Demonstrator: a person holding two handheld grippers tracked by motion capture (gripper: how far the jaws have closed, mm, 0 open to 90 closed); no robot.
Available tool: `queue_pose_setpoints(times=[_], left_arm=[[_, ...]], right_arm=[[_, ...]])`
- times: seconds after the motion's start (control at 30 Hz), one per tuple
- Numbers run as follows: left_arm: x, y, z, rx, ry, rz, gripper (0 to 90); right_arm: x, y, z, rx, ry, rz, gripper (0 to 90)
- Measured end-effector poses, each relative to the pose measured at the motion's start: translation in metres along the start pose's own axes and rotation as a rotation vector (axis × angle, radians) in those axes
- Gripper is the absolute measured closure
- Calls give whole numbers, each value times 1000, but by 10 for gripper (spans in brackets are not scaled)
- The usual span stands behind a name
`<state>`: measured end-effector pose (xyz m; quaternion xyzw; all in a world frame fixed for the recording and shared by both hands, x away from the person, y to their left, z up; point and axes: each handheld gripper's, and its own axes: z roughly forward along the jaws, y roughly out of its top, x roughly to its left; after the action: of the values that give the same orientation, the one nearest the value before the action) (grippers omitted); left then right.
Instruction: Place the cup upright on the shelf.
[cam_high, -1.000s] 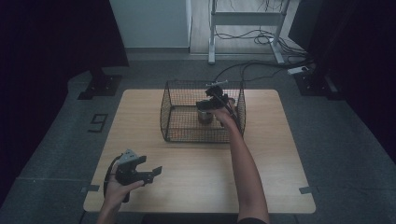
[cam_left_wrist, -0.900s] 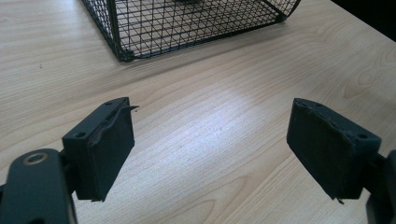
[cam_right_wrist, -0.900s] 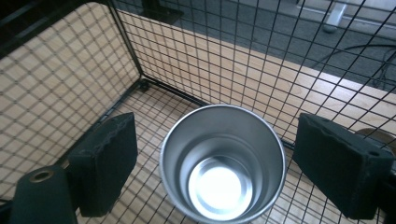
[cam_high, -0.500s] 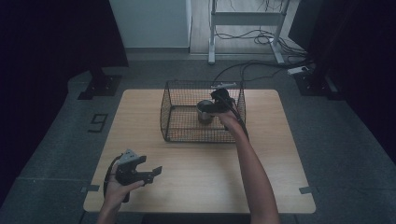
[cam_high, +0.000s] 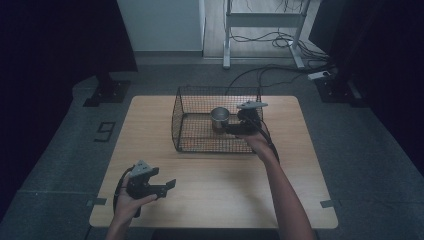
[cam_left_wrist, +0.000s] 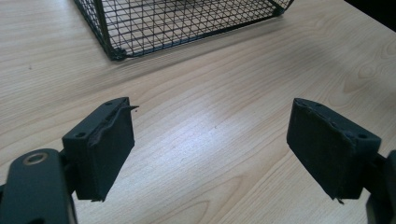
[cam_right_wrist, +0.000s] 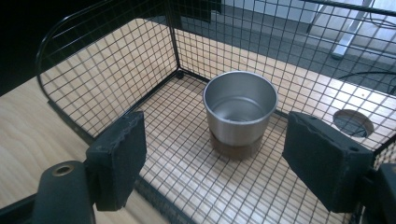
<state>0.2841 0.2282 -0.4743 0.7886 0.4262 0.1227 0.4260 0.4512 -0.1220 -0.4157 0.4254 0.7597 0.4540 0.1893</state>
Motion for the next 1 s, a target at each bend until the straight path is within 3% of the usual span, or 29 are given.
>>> queue_pose_setpoints(times=[0.23, 0.63, 1.0], left_arm=[[-2, 0, 3, 8, -2, 6, 153], [-4, 0, 6, 17, -1, 9, 154], [-8, -1, 10, 29, -9, 17, 153]], right_arm=[[5, -21, -19, -26, 0, -15, 212], [8, -74, -57, -71, -33, -8, 215], [18, -121, -62, -34, -26, -14, 213]])
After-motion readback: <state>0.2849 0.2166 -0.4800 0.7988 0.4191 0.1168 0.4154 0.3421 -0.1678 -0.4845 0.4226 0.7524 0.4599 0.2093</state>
